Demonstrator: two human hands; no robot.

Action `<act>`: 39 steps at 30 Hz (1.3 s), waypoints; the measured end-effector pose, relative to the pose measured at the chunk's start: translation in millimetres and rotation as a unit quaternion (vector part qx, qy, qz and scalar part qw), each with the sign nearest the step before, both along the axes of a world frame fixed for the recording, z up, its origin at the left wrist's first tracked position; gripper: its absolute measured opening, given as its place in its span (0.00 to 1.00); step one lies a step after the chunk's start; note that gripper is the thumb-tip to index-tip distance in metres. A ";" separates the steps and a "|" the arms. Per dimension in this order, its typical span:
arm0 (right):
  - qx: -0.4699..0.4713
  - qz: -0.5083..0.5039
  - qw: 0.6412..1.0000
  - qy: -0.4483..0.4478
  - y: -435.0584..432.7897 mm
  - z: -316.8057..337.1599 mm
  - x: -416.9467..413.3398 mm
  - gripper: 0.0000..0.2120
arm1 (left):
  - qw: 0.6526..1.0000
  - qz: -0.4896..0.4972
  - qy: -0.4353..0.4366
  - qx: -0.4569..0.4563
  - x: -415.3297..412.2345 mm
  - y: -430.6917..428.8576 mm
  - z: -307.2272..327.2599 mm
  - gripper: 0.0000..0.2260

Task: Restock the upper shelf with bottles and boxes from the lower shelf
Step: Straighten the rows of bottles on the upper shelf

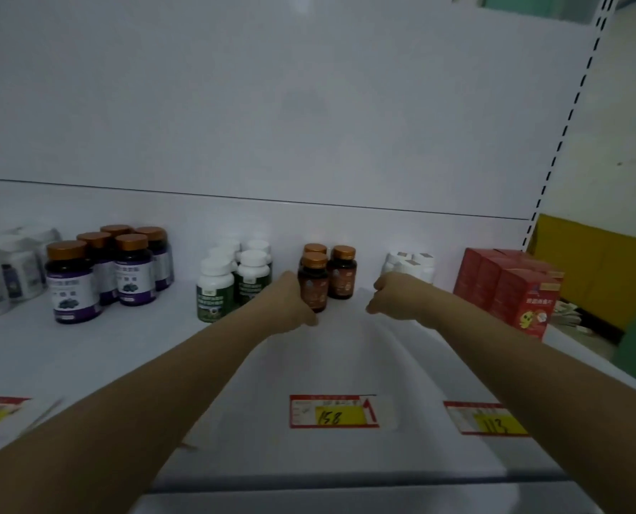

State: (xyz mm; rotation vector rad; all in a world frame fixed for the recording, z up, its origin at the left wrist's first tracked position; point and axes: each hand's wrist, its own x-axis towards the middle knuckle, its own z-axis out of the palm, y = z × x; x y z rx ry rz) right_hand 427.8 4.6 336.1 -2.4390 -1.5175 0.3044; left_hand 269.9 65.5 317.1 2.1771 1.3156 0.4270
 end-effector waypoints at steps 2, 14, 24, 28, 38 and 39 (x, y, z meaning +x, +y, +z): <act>-0.017 0.026 1.000 0.000 4.5 -7.7 10.2 0.22 | 0.999 0.030 0.026 -0.031 13.3 3.0 -6.3 0.32; -0.019 0.109 0.994 0.005 12.4 -29.2 26.0 0.22 | 0.995 0.084 0.059 -0.014 32.3 0.4 -19.8 0.25; 0.005 0.022 0.999 -0.033 -45.3 2.2 76.0 0.17 | 0.991 0.023 -0.033 0.129 82.6 -47.9 7.6 0.22; -0.013 0.011 0.999 -0.032 -50.2 -8.3 104.7 0.18 | 0.996 0.017 0.006 0.089 119.4 -51.6 1.1 0.22; 0.003 0.076 0.997 -0.004 -18.5 -37.1 130.5 0.16 | 0.998 0.007 0.067 0.000 157.4 -48.4 -9.9 0.23; 0.001 0.084 0.996 -0.011 -16.7 -39.4 129.8 0.16 | 0.998 -0.001 0.066 0.001 158.6 -48.9 -11.3 0.22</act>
